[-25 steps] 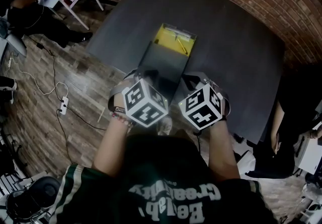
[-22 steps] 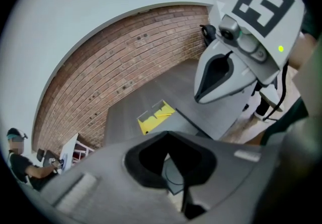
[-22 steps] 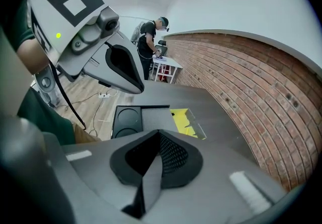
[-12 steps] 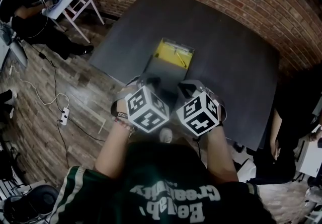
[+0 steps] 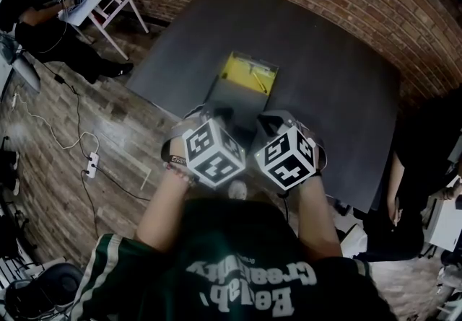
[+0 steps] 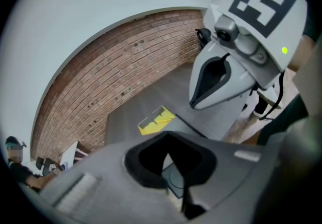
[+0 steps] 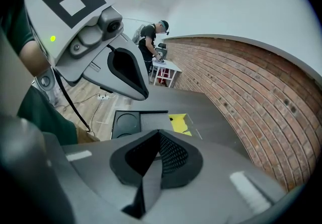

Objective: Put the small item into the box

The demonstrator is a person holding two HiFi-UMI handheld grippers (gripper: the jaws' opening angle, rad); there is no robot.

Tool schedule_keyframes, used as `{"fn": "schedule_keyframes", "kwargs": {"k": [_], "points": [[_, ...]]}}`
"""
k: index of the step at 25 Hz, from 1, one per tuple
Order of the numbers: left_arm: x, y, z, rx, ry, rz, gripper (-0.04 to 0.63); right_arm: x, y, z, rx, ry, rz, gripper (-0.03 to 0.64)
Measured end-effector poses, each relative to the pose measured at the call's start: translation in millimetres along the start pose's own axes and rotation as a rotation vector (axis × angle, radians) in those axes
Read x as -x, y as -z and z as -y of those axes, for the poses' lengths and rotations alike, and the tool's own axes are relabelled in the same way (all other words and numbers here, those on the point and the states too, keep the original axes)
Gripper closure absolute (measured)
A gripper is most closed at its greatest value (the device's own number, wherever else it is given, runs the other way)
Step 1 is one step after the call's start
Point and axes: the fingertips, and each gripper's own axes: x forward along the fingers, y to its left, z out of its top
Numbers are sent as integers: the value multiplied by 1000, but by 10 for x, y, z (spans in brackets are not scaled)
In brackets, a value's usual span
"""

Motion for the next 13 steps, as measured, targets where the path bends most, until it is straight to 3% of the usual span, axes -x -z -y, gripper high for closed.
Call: {"fn": "schedule_keyframes", "kwargs": {"k": [13], "points": [[-47, -97, 107, -3, 5, 10, 592, 61, 94, 49, 9, 8, 2, 611]]}}
